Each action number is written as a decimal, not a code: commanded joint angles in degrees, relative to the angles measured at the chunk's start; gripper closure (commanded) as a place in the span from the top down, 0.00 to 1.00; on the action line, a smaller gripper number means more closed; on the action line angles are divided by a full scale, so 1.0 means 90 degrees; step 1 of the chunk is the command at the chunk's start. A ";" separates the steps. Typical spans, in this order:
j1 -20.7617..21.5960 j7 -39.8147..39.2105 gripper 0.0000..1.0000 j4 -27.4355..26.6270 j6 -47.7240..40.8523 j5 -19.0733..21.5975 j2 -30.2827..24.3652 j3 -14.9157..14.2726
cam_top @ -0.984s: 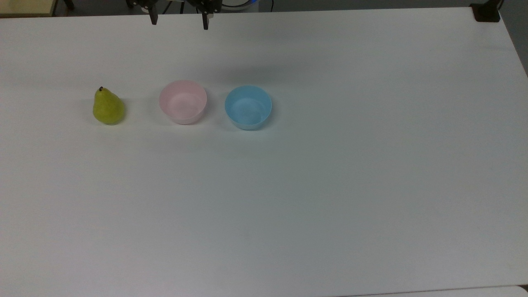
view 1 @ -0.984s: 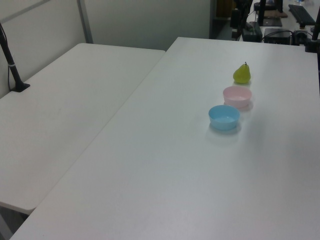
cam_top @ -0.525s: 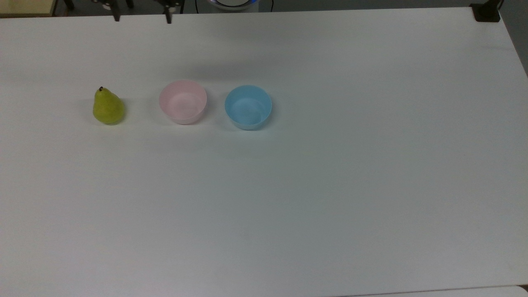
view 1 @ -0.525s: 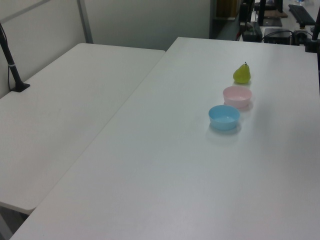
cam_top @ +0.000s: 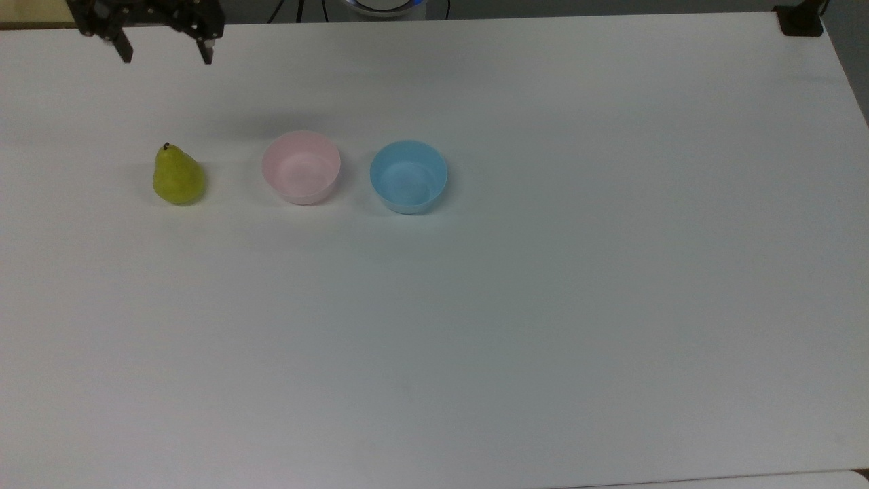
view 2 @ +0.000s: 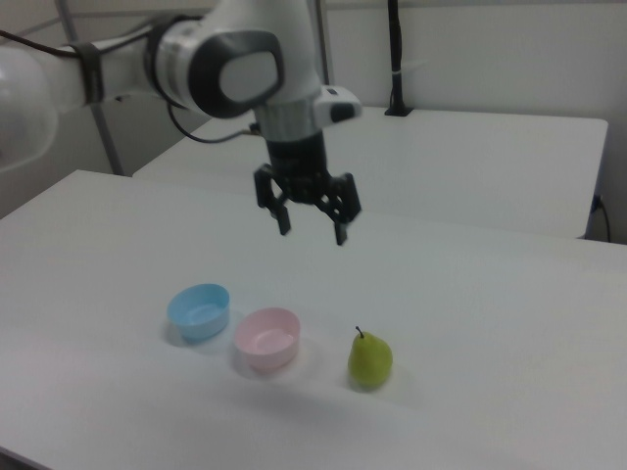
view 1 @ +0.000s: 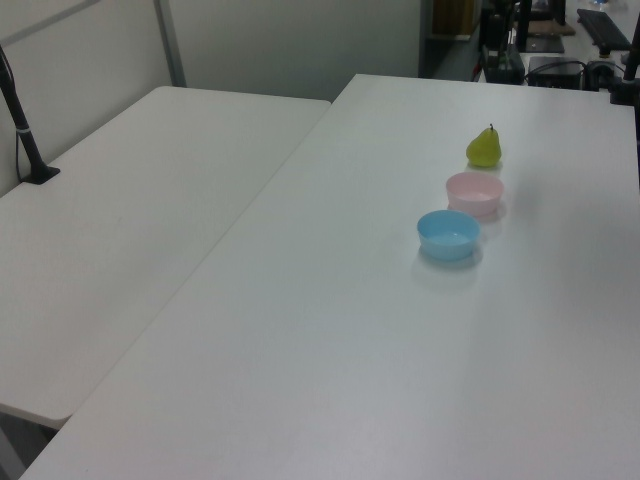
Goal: Place the pear in the bowl
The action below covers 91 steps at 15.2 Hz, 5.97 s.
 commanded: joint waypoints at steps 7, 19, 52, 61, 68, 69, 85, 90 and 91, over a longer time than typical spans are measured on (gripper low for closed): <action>-0.0371 -0.0314 1.00 -0.0396 0.1406 -0.0168 0.1169 -0.0027; -0.0469 -0.0449 0.86 -0.1080 0.2609 -0.0393 0.1756 -0.0027; 0.1416 0.2177 0.31 -0.1578 0.0792 -0.0315 0.0467 0.0041; 0.1426 0.2177 0.36 -0.1940 0.1875 -0.0305 0.0809 0.0051; 0.1523 0.2177 0.78 -0.1930 0.1955 -0.0286 0.0956 0.0051; 0.1533 0.2177 0.91 -0.1920 0.1925 -0.0286 0.0917 0.0051; 0.2157 0.2303 1.00 0.0226 -0.0944 -0.0051 -0.0187 0.0051; 0.2305 0.2479 1.00 0.0345 -0.1161 -0.0051 -0.0509 0.0061; 0.2295 0.2479 1.00 0.0345 -0.1161 -0.0071 -0.0519 0.0061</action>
